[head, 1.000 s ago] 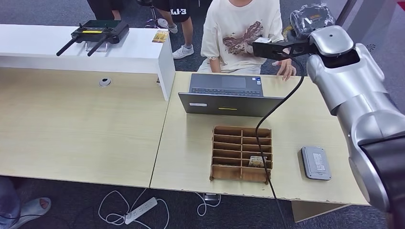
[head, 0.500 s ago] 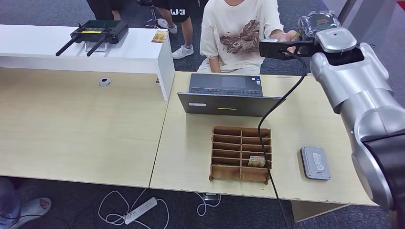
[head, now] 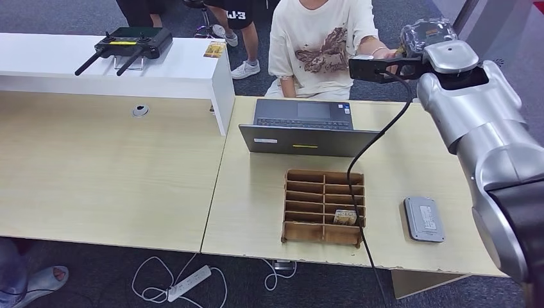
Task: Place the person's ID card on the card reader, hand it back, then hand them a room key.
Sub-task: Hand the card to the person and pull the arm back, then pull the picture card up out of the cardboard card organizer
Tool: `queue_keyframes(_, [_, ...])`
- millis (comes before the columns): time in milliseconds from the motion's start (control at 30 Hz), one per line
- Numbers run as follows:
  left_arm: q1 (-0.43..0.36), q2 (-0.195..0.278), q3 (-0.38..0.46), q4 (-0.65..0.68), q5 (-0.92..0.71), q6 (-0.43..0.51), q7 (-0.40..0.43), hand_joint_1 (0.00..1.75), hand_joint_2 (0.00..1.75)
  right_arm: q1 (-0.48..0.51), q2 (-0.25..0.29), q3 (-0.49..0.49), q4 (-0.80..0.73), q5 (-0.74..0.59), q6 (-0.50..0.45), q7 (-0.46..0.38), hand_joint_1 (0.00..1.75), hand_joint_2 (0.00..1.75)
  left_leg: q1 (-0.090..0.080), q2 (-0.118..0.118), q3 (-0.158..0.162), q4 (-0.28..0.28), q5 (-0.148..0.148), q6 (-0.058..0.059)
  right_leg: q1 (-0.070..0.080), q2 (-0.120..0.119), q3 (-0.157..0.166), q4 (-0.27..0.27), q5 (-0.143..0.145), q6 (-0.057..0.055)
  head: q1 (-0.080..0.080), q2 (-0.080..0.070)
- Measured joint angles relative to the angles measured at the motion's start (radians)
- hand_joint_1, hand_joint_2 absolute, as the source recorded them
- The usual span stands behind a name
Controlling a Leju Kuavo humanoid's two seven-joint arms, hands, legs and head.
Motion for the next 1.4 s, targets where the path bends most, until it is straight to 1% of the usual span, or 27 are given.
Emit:
queue_keyframes(67, [-0.001,0.0,0.0,0.0,-0.001,0.001,0.001,0.0,0.0,0.0,0.0,0.0,0.0,0.0,-0.004,0.0,0.23,1.75,0.0,0.0,0.0,0.0,0.0,0.0,0.0,0.0,0.0,0.0,0.0,0.0,0.0,0.0])
queue_keyframes(200, [-0.002,-0.001,0.0,0.0,-0.001,0.001,0.002,0.0,0.0,0.001,-0.001,0.0,0.0,0.0,-0.012,0.001,0.0,1.75,0.0,0.0,0.0,0.0,0.0,0.0,0.0,0.0,0.0,0.0,0.0,0.0,0.0,0.0])
queue_keyframes(467, [-0.003,-0.004,0.0,0.0,-0.006,0.001,0.007,0.0,0.0,0.001,-0.005,-0.006,0.0,-0.006,-0.036,0.014,0.0,1.75,0.0,0.001,0.0,0.0,0.0,0.0,0.0,0.001,0.0,0.0,0.0,0.0,0.0,0.0])
queue_keyframes(567, [-0.002,-0.005,0.0,0.0,-0.004,0.004,0.006,0.0,0.0,0.003,-0.01,-0.03,-0.002,-0.054,-0.071,0.013,0.0,1.75,0.0,0.0,0.0,0.0,0.0,0.0,0.0,0.001,0.0,0.0,0.0,0.0,0.0,0.0])
queue_keyframes(700, [-0.001,-0.005,0.0,0.0,0.0,0.01,-0.001,0.0,0.0,0.008,-0.024,-0.101,-0.012,-0.145,-0.135,-0.012,0.0,1.75,0.0,0.0,0.0,0.0,0.0,0.0,0.0,0.0,0.0,0.0,0.0,0.0,0.0,0.0])
queue_keyframes(800, [0.001,-0.006,0.0,0.0,0.002,0.012,-0.006,0.0,0.0,0.012,-0.039,-0.171,-0.026,-0.22,-0.172,-0.055,0.0,1.75,0.0,0.0,0.0,0.0,0.0,0.0,0.0,0.0,0.0,0.0,0.0,0.0,0.0,0.0])
queue_keyframes(867, [0.004,-0.006,0.0,0.0,0.003,0.013,-0.011,0.0,0.0,0.019,-0.052,-0.223,-0.038,-0.279,-0.189,-0.099,0.0,1.75,0.0,0.0,0.0,0.0,0.0,0.0,0.0,0.0,0.0,0.0,0.0,0.0,0.0,0.0])
queue_keyframes(1033, [0.015,-0.007,0.0,0.0,0.012,0.017,-0.027,0.0,0.0,0.056,-0.085,-0.364,-0.077,-0.448,-0.192,-0.247,0.0,1.75,0.0,0.0,0.0,0.0,0.0,0.0,0.0,0.0,0.0,-0.001,0.0,0.0,0.0,0.0])
queue_keyframes(1200, [0.031,-0.008,0.0,0.0,0.027,0.025,-0.048,0.0,0.0,0.129,-0.11,-0.5,-0.14,-0.635,-0.173,-0.402,0.0,1.75,0.0,0.0,0.0,0.0,0.0,0.0,0.0,0.0,0.0,-0.001,0.0,0.0,0.0,0.0])
queue_keyframes(1267, [0.037,-0.009,0.001,0.0,0.034,0.027,-0.053,0.0,0.0,0.162,-0.119,-0.543,-0.171,-0.695,-0.169,-0.437,0.0,1.75,0.0,0.0,0.0,0.0,0.0,0.0,0.0,0.0,0.0,-0.001,0.0,0.0,0.0,0.0])
queue_keyframes(1400, [0.046,-0.01,0.005,0.0,0.048,0.031,-0.056,0.0,0.0,0.237,-0.137,-0.591,-0.249,-0.812,-0.19,-0.466,0.0,1.75,0.0,0.0,0.0,0.0,0.0,0.0,0.0,0.0,0.0,-0.001,0.0,0.0,0.0,0.0])
